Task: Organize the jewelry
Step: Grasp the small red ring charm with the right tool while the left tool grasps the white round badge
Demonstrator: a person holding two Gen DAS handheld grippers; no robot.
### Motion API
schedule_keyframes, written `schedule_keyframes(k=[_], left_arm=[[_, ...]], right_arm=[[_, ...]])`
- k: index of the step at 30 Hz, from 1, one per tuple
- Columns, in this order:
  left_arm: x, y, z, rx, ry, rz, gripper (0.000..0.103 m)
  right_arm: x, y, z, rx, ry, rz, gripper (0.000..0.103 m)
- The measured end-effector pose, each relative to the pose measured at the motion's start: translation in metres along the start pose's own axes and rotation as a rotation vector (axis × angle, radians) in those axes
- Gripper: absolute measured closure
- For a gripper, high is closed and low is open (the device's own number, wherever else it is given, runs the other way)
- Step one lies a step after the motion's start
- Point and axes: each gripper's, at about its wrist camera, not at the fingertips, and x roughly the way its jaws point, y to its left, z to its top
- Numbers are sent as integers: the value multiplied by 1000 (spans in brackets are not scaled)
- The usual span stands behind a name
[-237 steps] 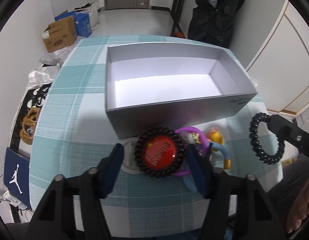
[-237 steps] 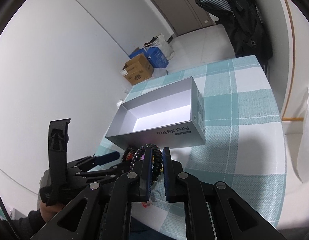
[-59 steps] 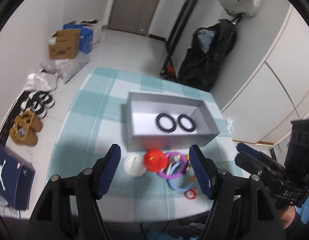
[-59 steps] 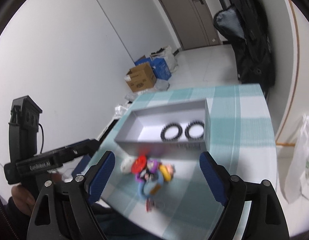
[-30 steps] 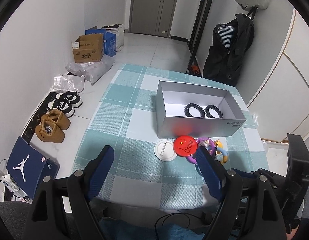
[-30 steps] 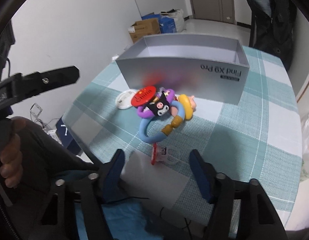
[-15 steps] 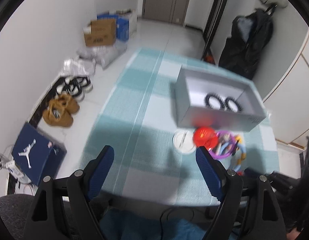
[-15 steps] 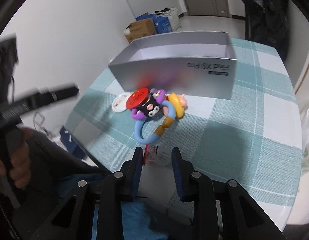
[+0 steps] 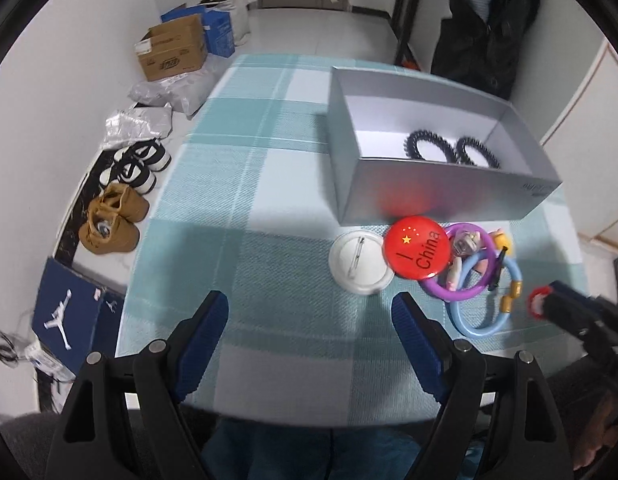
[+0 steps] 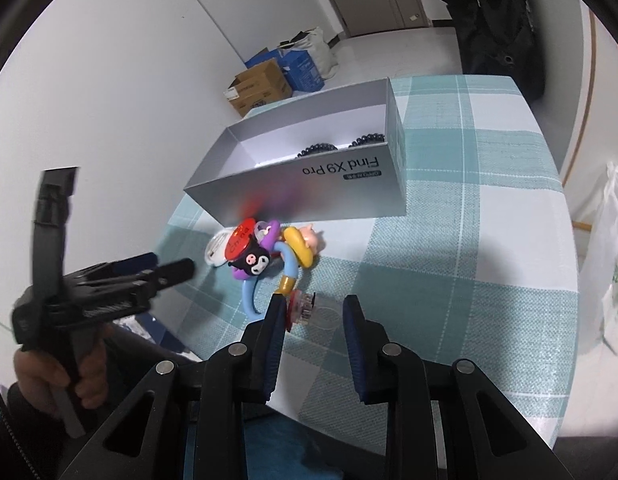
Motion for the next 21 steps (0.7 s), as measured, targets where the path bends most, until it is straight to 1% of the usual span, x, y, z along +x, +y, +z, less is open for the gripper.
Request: schedule_keyframes(k=[3, 4, 6, 10, 13, 16, 17, 18, 20, 21], left_arm=[[4, -12, -1, 80, -8, 72, 22], [5, -15, -3, 98, -5, 83, 22], [8, -17, -5, 115, 11, 73, 22], [7, -16, -1, 120, 8, 61, 22], [9, -15, 2, 120, 8, 33, 24], [10, -20, 3, 139, 13, -24, 42], [9, -21, 4, 147, 16, -45, 52], [8, -23, 4, 157, 16, -65, 59], [7, -27, 4, 180, 12, -80, 67], [7, -28, 4, 189, 11, -79, 67]], right_arm=[[-3, -2, 1, 6, -10, 3, 75], [-4, -3, 2, 12, -16, 5, 75], [-5, -7, 3, 25, -22, 12, 75], [-8, -11, 6, 42, -34, 17, 75], [-9, -14, 8, 56, -40, 25, 75], [-9, -15, 9, 64, -44, 31, 75], [-10, -16, 10, 66, -46, 34, 75], [-11, -16, 10, 69, -50, 38, 75], [-12, -16, 11, 71, -59, 42, 75], [-14, -17, 11, 74, -62, 47, 75]])
